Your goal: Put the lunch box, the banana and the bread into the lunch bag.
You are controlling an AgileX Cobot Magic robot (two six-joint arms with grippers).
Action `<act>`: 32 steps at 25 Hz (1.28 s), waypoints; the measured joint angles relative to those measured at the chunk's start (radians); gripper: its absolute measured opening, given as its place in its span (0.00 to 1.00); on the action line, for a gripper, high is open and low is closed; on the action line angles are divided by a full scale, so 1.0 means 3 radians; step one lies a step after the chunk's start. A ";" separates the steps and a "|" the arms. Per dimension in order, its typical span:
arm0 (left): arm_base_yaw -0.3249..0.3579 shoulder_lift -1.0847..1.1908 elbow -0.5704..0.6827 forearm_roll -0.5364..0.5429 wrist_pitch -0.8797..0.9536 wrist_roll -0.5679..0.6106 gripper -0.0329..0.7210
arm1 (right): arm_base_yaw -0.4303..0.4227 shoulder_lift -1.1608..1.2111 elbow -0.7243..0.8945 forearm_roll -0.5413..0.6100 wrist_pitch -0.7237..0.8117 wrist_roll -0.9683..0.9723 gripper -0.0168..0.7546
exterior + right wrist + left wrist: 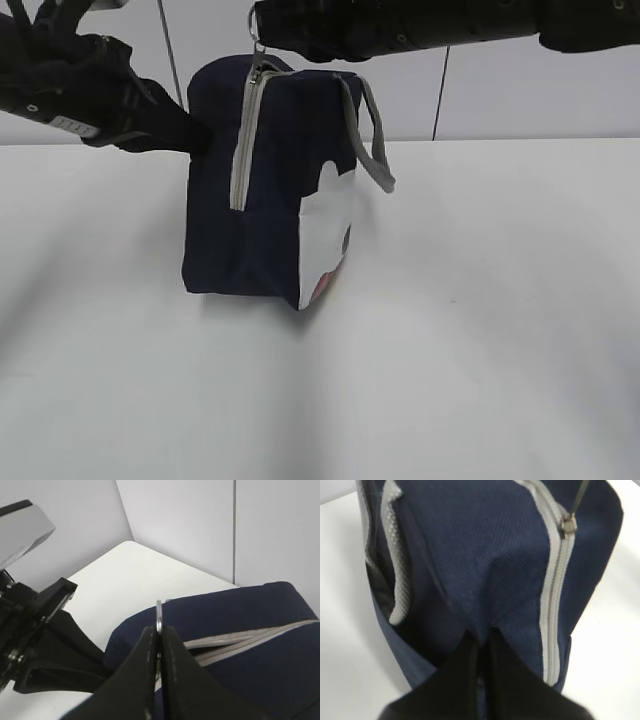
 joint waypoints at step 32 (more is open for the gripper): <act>0.0000 0.0119 0.0000 0.0136 0.0462 -0.0003 0.05 | -0.0375 0.0273 -0.0342 -0.0086 -0.0619 0.0620 0.00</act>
